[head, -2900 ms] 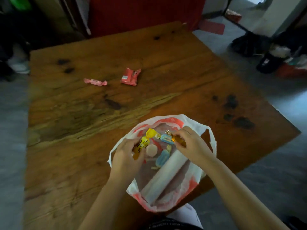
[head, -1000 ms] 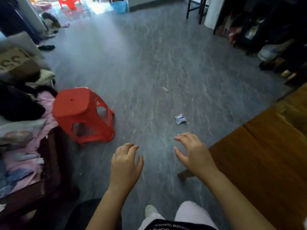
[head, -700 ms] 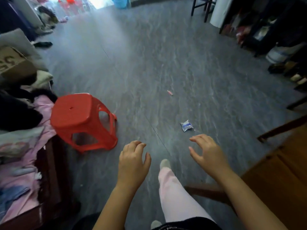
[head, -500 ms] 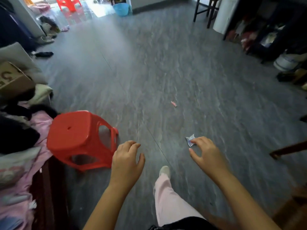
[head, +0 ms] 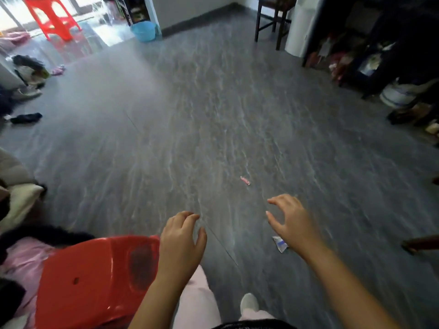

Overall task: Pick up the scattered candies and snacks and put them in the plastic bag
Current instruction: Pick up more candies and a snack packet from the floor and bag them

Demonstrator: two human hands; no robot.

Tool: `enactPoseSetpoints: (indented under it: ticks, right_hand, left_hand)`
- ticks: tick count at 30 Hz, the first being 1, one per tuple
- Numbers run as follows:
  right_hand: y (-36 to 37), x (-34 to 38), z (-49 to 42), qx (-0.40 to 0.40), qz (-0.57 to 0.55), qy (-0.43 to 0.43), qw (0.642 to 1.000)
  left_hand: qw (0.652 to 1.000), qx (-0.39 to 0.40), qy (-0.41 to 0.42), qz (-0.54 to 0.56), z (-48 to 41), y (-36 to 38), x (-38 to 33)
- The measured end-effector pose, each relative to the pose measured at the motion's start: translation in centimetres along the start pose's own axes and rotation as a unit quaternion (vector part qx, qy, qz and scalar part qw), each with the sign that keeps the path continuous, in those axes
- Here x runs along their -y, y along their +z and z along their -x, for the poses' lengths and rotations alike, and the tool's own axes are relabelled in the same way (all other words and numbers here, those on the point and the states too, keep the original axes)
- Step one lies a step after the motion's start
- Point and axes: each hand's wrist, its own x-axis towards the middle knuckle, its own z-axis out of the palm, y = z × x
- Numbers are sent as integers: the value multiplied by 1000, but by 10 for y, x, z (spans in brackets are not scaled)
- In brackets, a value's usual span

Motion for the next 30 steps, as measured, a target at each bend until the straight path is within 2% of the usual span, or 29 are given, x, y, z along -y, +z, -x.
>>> enactPoseSetpoints:
  ticks: [5, 9, 14, 19, 24, 30]
  right_hand:
    - [10, 3, -41, -68, -8, 127, 990]
    - [12, 11, -61, -128, 4, 240, 962]
    - [8, 9, -73, -197, 19, 302, 933]
    - [9, -17, -74, -208, 15, 353, 912]
    - [24, -64, -88, -176, 1, 349, 921]
    - [81, -148, -126, -119, 7, 347, 930]
  left_hand:
    - [989, 84, 119, -4, -103, 5, 10]
    - [960, 149, 239, -11, -181, 14, 7]
    - [923, 201, 327, -31, -252, 47, -12]
    - [911, 222, 346, -26, -270, 83, -38]
    - [928, 223, 298, -15, -279, 124, -40]
    - [925, 252, 281, -51, -319, 208, -20]
